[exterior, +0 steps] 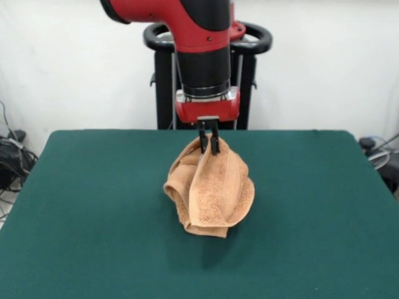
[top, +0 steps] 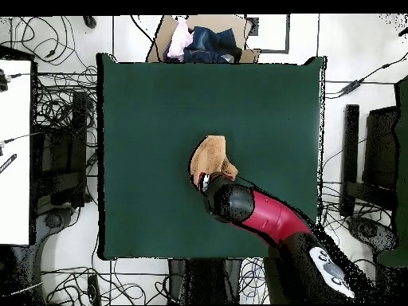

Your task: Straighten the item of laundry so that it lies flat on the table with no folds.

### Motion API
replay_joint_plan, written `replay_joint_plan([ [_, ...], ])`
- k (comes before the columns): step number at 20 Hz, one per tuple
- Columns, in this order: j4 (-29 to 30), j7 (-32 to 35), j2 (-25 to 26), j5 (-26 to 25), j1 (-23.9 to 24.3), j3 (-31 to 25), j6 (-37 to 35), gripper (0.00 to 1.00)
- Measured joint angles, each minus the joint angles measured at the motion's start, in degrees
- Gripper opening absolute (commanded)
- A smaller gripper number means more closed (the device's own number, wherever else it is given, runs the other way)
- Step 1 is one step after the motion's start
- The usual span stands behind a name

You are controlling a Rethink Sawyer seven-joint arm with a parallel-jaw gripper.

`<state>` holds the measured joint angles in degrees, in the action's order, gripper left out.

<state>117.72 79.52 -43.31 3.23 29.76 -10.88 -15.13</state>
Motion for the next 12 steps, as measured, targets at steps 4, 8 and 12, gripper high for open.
replay_joint_plan([
  [4, 0.3, 0.0, -0.1, 0.0, 0.2, 0.9, -0.4, 0.0],
  [8, 0.3, 0.0, -0.1, 0.0, 1.1, 1.4, -0.6, 0.0],
  [12, 0.3, 0.0, 0.0, 0.0, 1.8, 1.5, -0.6, 0.0],
])
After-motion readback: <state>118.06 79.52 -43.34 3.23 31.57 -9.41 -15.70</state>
